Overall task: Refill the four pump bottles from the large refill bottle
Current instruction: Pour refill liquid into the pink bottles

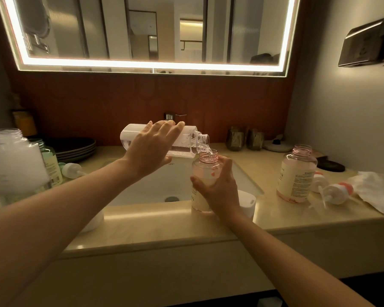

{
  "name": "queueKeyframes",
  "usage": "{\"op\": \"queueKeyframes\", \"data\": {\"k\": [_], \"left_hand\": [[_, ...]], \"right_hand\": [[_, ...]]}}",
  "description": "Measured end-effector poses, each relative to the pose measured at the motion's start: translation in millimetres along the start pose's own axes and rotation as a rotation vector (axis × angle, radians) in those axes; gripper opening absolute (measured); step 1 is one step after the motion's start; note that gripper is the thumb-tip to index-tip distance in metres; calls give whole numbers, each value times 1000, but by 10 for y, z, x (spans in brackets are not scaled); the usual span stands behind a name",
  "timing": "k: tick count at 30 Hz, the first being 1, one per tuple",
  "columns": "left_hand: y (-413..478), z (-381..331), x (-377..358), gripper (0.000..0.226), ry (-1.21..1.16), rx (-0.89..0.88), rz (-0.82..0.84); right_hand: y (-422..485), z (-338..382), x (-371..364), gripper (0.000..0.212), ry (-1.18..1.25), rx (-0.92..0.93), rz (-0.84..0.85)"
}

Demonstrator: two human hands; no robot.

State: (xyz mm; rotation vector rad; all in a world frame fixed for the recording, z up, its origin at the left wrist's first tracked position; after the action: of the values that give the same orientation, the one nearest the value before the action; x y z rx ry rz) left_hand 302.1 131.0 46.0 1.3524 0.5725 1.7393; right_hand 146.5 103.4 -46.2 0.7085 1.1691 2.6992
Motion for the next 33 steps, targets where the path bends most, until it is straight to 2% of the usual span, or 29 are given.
{"op": "queueKeyframes", "data": {"k": [33], "left_hand": [[26, 9, -26, 91, 35, -13, 36]], "right_hand": [[-7, -20, -9, 77, 3, 12, -5]]}}
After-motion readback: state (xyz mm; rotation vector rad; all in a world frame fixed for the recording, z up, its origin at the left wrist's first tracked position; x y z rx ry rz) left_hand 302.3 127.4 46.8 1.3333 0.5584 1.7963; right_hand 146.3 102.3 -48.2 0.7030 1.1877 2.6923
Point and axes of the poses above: each hand's wrist, its own y-axis towards the middle knuckle, its own x-axis out of the back of the hand, z = x × y, the point moved 5 cm from there along y, towards the middle knuckle, and after that the axes turned 7 degrees about x, right-handed, at the moved point
